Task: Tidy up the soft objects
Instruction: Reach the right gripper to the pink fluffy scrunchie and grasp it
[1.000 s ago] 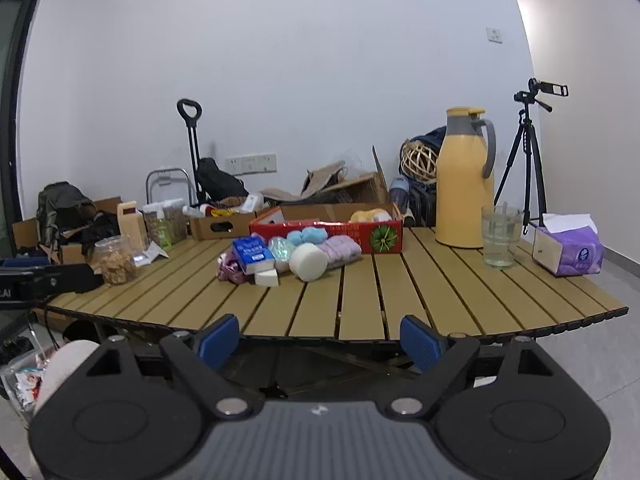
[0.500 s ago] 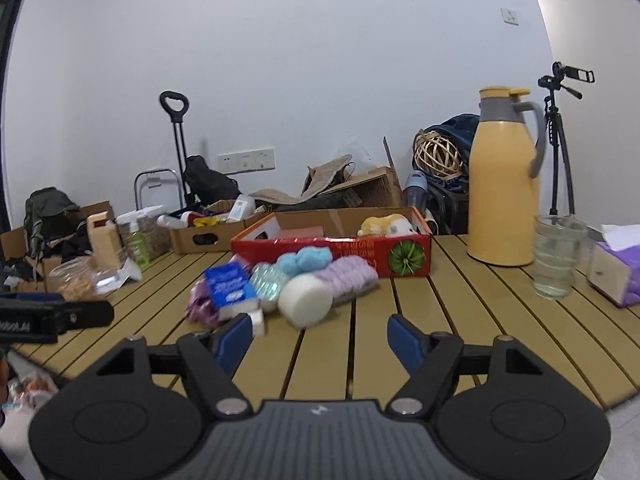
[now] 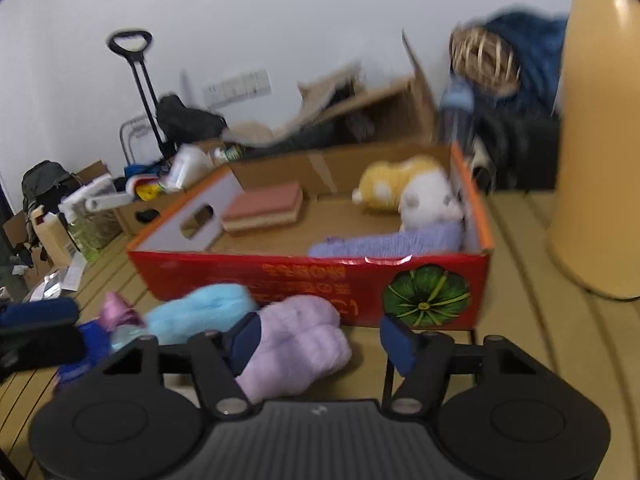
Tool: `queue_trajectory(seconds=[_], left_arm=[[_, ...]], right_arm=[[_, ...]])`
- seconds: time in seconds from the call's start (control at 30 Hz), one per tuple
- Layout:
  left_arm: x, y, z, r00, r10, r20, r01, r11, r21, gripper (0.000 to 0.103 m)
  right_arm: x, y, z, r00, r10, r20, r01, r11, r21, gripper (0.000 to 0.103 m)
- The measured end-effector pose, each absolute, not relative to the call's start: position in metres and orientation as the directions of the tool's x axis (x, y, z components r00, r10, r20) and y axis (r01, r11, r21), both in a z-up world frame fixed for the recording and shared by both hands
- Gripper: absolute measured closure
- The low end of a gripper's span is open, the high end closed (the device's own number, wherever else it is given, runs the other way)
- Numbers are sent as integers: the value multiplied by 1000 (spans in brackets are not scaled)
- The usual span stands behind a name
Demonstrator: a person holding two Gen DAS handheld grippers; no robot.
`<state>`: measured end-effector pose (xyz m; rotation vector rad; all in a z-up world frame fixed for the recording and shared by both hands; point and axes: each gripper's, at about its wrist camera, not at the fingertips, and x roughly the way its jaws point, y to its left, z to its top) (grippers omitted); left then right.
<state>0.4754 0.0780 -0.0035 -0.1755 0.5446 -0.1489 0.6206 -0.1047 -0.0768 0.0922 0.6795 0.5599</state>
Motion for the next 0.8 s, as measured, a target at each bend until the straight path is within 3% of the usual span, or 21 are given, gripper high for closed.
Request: queue_trajectory(seconds=[0.03,0.07,0.17,0.2,0.3,0.4,0.53,0.57,0.67,0.8], left_arm=[[475,72,-5,847,-194,-495,110,975,-195,35],[474,67,-5,849,-202,-488,128,975,-180,35],[473,50,-10,845,-227,-484,178,973,-146,34],[474,44,-12,841,-231,-490,183,973,-144,34],[473,27,-23,820,-252,-514,199,967,-157,34],[471,7,-28,790,-302,-533,239,953,-186,34],[478,-3,-32,815,-209,-541,151,977,-150,34],[480,1,-32,824,-168,-541,107,984,-142,34],[486,23,-34,827,-98,-553,-3,984,-178,34],[486,48,-38,820,-42,-571,-94,974,-208,35]], right_arm=[[629,-105,-83,618,540,-572,-466,837,286,56],[634,-107,-90,596,576,-560,-475,815,332,80],[629,-126,-98,575,624,-529,-465,781,417,90],[624,-134,-96,582,616,-530,-458,788,411,103],[594,-167,-89,654,527,-543,-373,849,375,103],[563,-208,-90,664,538,-519,-316,831,457,103],[555,-227,-88,702,540,-464,-314,820,478,90],[561,-221,-87,682,556,-474,-339,816,469,79],[585,-191,-85,608,643,-465,-453,762,463,36],[628,-141,-94,566,651,-506,-481,759,439,41]])
